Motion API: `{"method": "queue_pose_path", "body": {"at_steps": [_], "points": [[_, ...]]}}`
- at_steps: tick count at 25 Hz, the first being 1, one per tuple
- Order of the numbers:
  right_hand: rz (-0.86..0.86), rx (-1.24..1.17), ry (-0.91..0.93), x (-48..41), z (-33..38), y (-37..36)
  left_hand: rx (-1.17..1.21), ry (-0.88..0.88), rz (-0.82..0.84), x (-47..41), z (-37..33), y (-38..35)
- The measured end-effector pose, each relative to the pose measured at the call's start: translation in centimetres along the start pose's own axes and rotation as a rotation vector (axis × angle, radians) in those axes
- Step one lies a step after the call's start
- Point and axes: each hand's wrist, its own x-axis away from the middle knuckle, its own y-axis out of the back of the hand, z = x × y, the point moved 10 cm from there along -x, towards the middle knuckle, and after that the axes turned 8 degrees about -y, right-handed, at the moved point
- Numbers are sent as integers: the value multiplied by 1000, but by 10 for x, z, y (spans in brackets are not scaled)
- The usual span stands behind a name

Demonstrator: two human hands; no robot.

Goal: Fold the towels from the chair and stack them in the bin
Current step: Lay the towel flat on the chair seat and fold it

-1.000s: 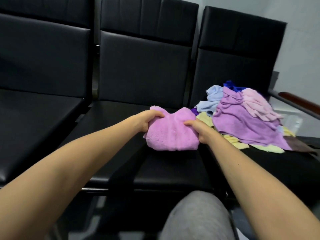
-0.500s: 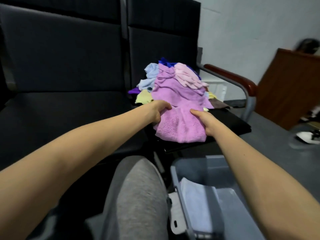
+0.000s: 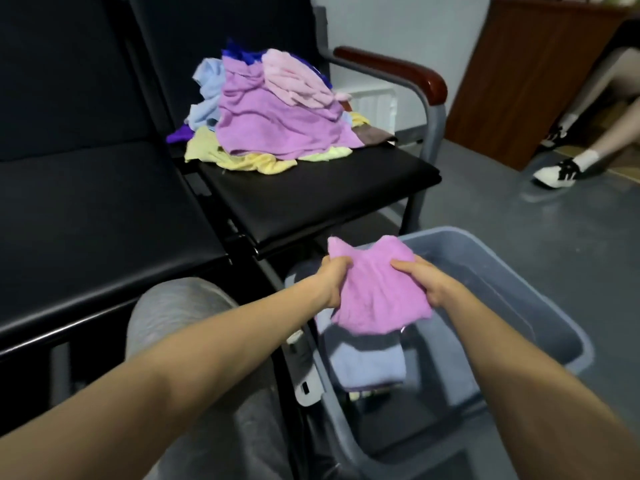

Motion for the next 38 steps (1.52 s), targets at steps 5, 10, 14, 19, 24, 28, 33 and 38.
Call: {"method": "queue_pose_path", "body": {"at_steps": [5,10,14,19,24,28,33,38], "points": [[-51,26,-62,-26,-52,4,-153,86,-126,-29,47,23],[-102,428,-187,-36,-73,-7,-363,264,-167,-21,67,47],[-87,468,-94,-35,-51,-26,-380,197,-105,-26,53,39],[-47,405,50,-20,-3,-59,-204,75,36,-12,18,-1],[-295,395,457,16,115,-82,-112,-191,93,7,-98,-18],[-316,362,626,35,206,-120,-272,-327,142,12,-200,7],[-243,509,673,10,268,-173,-534,-492,-69,-23,-278,73],[-158,665,700,-44,305,-216,-910,-636,-435,-75,-346,141]]}}
